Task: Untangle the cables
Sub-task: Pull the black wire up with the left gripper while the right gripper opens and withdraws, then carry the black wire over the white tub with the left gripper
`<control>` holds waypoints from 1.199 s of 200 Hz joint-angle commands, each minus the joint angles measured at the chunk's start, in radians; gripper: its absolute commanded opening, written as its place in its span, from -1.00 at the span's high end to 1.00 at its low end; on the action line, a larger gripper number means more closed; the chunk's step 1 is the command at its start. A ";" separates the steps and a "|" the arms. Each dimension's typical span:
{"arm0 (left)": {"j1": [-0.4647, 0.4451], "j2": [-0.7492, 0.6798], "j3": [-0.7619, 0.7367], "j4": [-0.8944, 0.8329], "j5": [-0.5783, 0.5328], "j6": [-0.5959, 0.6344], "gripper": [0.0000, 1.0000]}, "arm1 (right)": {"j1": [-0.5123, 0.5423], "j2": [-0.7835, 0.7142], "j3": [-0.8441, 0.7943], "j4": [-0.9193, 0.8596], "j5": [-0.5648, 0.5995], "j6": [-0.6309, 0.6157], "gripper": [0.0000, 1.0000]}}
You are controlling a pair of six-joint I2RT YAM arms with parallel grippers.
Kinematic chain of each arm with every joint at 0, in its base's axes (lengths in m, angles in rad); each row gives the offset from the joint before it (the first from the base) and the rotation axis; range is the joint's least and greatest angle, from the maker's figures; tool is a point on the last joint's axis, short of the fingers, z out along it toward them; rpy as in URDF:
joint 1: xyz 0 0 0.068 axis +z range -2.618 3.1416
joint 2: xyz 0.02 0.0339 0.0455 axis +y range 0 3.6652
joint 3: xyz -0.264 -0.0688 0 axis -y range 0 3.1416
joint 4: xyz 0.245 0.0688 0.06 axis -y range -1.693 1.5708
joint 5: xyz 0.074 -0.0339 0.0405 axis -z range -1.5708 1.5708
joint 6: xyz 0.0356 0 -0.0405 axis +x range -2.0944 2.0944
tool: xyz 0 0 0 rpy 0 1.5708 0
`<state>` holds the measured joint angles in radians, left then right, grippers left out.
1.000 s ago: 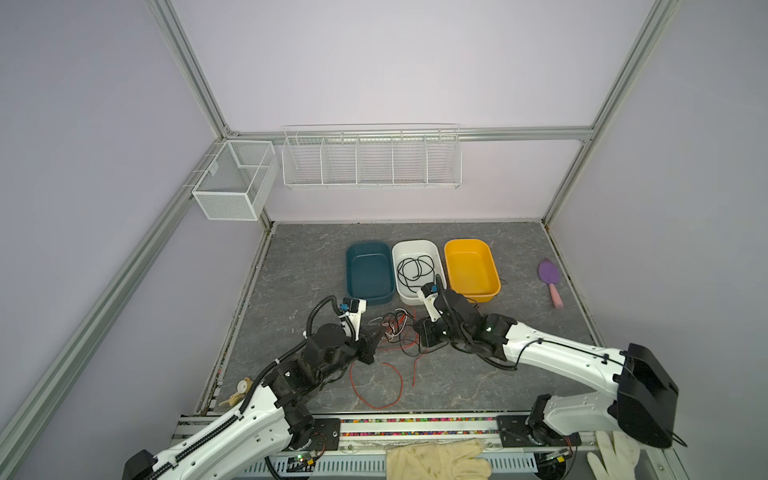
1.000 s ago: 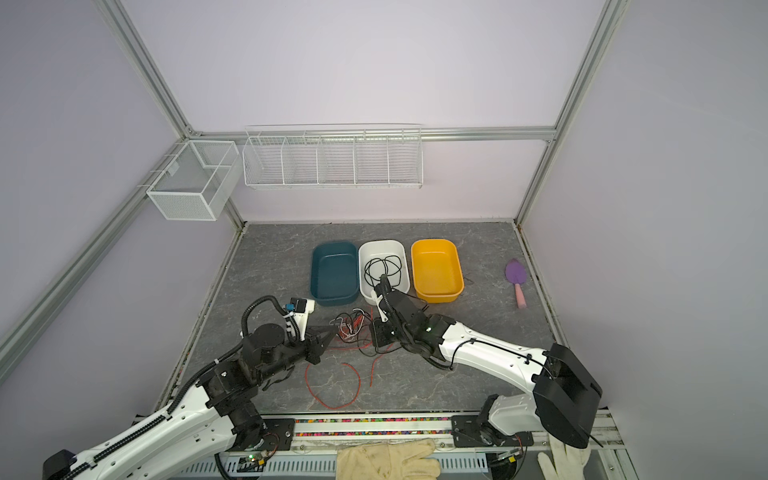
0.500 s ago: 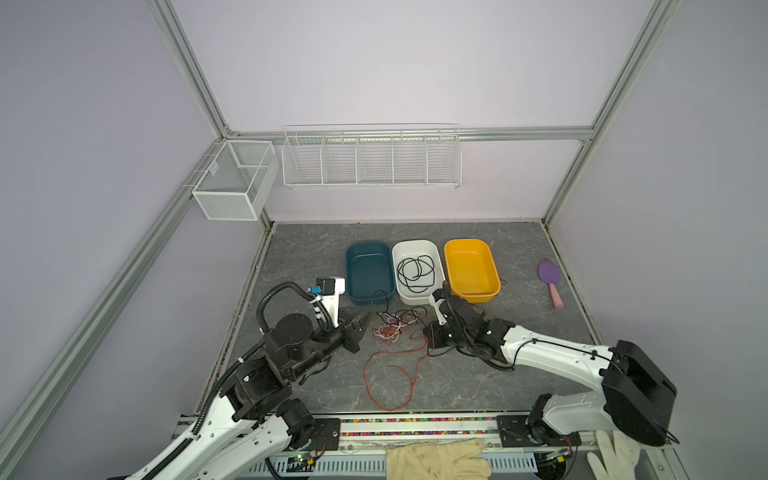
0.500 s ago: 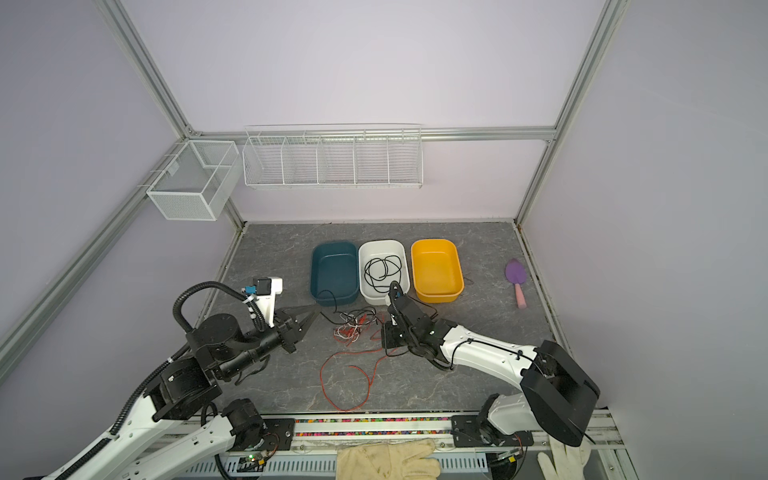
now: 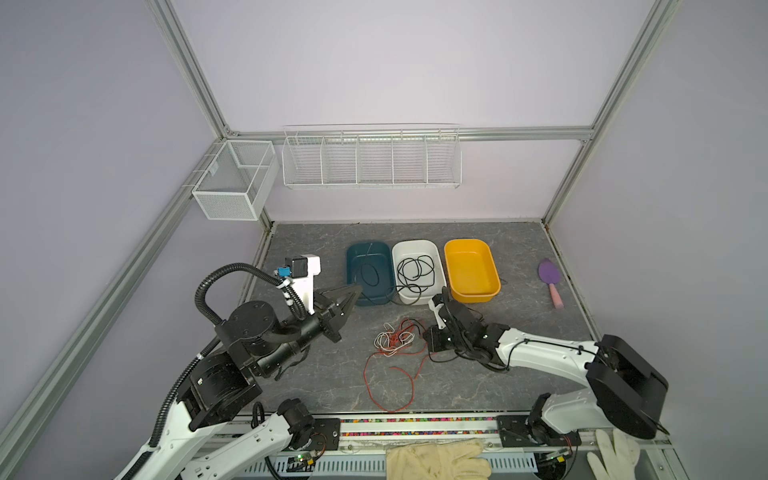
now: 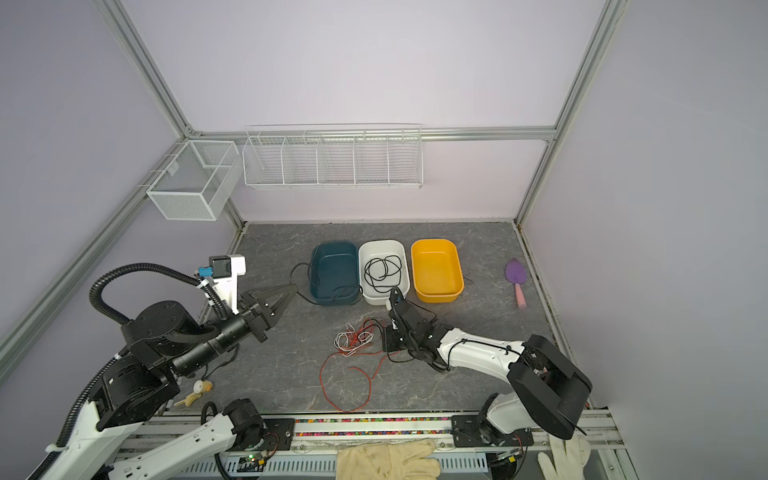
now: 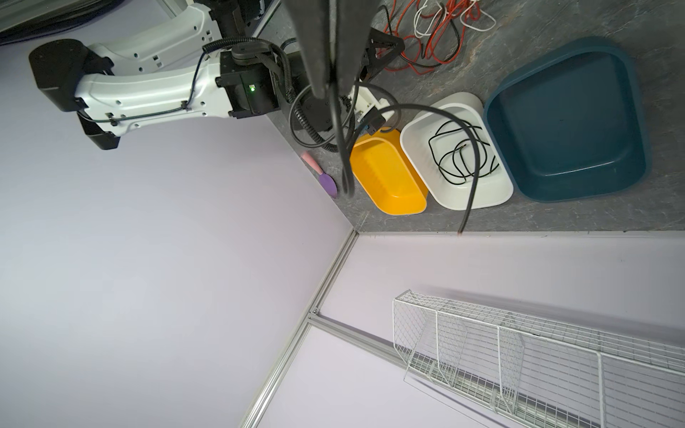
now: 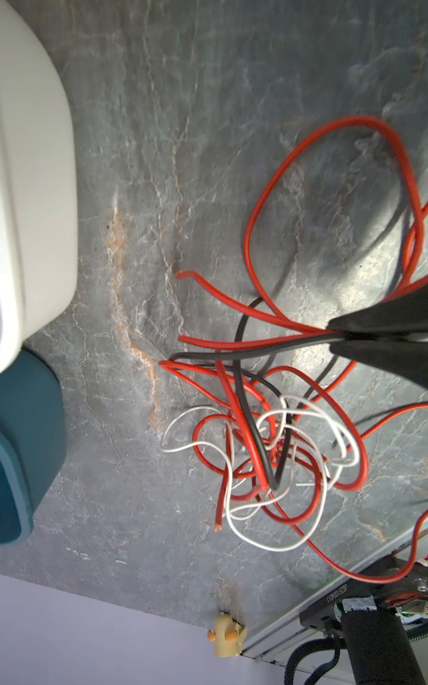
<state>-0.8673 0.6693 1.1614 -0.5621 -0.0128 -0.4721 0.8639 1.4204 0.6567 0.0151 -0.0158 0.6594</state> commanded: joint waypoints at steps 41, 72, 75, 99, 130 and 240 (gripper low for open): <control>-0.004 0.047 0.060 -0.062 -0.028 0.045 1.00 | -0.007 -0.011 -0.022 0.038 -0.034 -0.004 0.73; -0.004 0.079 0.068 -0.064 -0.048 0.061 1.00 | -0.005 -0.077 -0.014 0.000 -0.020 -0.026 0.44; -0.004 0.080 0.069 -0.065 -0.050 0.065 1.00 | -0.005 -0.082 -0.012 -0.005 -0.021 -0.030 0.41; -0.004 0.135 0.074 -0.058 -0.065 0.089 1.00 | -0.004 -0.127 0.000 -0.047 -0.010 -0.044 0.30; -0.004 0.210 0.107 -0.058 -0.078 0.124 1.00 | -0.005 -0.216 -0.003 -0.108 0.030 -0.058 0.10; 0.108 0.619 0.267 0.019 0.072 0.228 1.00 | -0.005 -0.767 0.048 -0.587 0.242 -0.153 -0.87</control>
<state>-0.7723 1.2137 1.3678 -0.5716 0.0032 -0.2932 0.8635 0.7395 0.6678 -0.4038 0.1581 0.5373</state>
